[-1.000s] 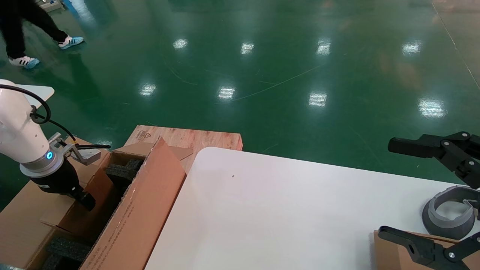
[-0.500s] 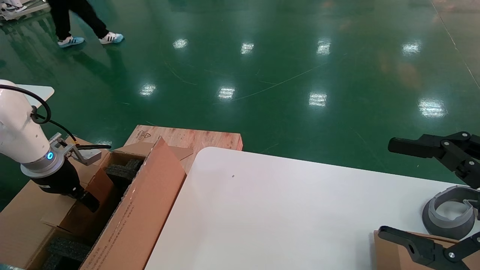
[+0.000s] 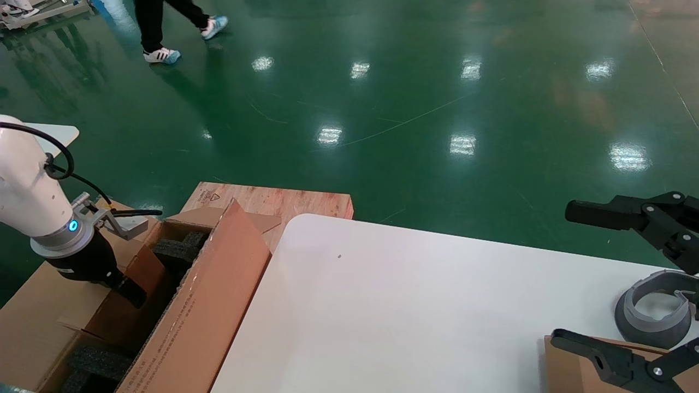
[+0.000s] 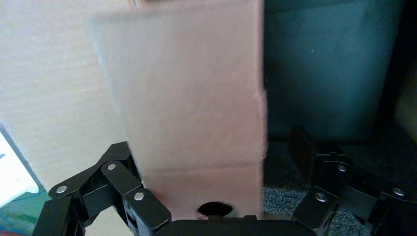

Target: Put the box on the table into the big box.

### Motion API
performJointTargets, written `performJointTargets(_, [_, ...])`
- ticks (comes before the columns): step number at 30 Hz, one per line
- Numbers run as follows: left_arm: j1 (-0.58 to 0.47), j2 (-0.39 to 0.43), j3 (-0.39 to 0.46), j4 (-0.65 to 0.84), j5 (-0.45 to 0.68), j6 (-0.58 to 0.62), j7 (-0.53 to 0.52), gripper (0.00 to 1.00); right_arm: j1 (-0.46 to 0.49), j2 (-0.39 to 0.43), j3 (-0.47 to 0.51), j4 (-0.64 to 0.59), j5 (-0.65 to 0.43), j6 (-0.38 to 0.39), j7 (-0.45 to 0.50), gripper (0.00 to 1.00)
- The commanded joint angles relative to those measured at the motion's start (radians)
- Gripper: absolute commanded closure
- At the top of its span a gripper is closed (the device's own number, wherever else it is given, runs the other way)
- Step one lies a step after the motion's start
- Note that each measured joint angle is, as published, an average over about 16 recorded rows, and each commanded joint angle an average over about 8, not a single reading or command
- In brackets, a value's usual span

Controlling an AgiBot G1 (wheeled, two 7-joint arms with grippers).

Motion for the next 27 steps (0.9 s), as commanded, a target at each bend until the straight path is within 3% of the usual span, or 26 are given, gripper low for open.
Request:
performJointTargets(1, [-0.004, 0.001, 0.0, 0.001, 0.0, 0.0, 0.0, 0.0, 0.0, 0.0, 0.0, 0.0, 0.0, 0.0, 0.0, 0.0])
performJointTargets(11, [-0.072, -0.029, -0.067, 0.031, -0.028, -0.042, 0.027, 0.0, 0.0, 0.0, 0.0, 0.0, 0.0, 0.0, 0.0, 0.0])
performJointTargets(27, [-0.235, -0.161, -0.224, 0.041, -0.115, -0.07, 0.179, 0.0, 0.0, 0.0, 0.0, 0.0, 0.0, 0.0, 0.0, 0.0])
